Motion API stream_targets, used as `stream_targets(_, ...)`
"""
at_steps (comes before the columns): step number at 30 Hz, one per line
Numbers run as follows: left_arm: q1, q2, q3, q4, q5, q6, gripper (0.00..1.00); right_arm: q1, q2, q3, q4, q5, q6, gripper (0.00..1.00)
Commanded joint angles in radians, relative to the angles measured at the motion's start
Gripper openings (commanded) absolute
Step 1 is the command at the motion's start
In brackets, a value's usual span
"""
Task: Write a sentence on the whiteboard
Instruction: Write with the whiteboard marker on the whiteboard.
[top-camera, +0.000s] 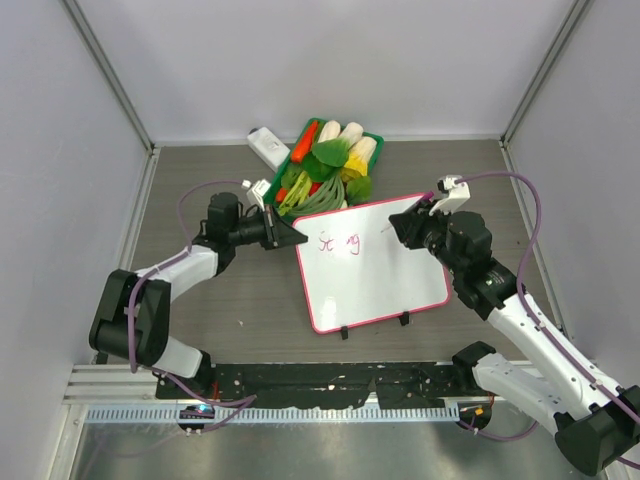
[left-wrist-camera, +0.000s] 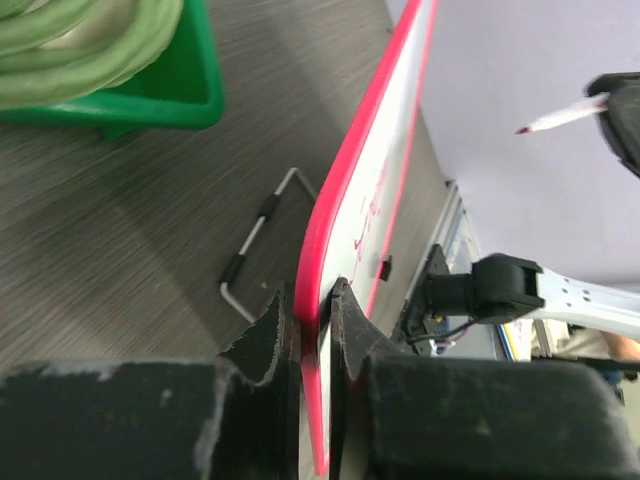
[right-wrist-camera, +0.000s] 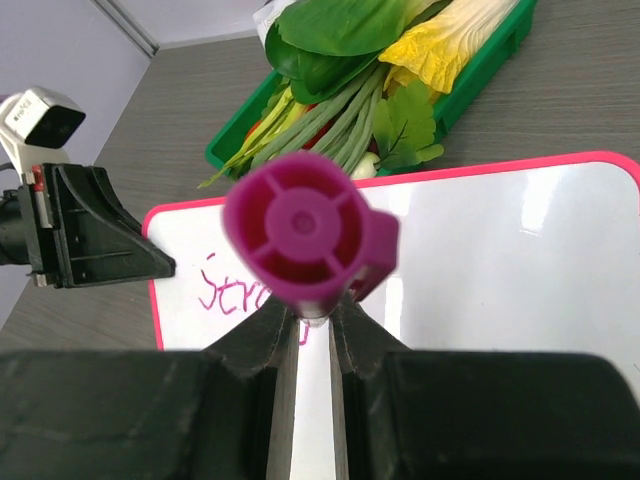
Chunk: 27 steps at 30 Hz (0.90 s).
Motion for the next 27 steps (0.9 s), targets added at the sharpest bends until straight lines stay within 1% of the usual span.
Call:
stream_targets(1,0.003,0.027,0.065,-0.110,0.009,0.175,0.03,-0.007,-0.015,0.047,0.004,-0.012,-0.055,0.01)
stream_targets(3,0.004,0.007,0.068,-0.135,-0.009,0.191,0.00,-0.005,-0.013,0.047,0.001,-0.011,-0.070,0.01)
stream_targets(7,0.004,-0.028,0.085,-0.224,-0.058,0.241,0.00,-0.005,-0.006,0.030,0.024,-0.023,-0.086,0.01)
stream_targets(9,0.004,-0.027,0.100,-0.267,-0.075,0.257,0.00,-0.005,0.000,0.013,0.051,-0.023,-0.087,0.01)
stream_targets(11,0.004,-0.020,0.111,-0.298,-0.091,0.265,0.00,-0.005,0.005,-0.014,0.094,-0.064,-0.083,0.01)
stream_targets(12,0.004,-0.019,0.111,-0.308,-0.100,0.268,0.00,-0.005,0.011,-0.024,0.138,-0.066,-0.078,0.01)
stream_targets(17,0.003,-0.020,0.111,-0.333,-0.129,0.277,0.00,-0.004,0.045,-0.058,0.243,-0.071,-0.064,0.01)
stream_targets(24,0.004,-0.007,0.125,-0.344,-0.149,0.284,0.00,-0.005,0.117,-0.073,0.308,-0.063,-0.057,0.01)
stream_targets(27,0.004,-0.008,0.134,-0.387,-0.164,0.289,0.00,-0.005,0.141,-0.081,0.334,-0.071,-0.048,0.01)
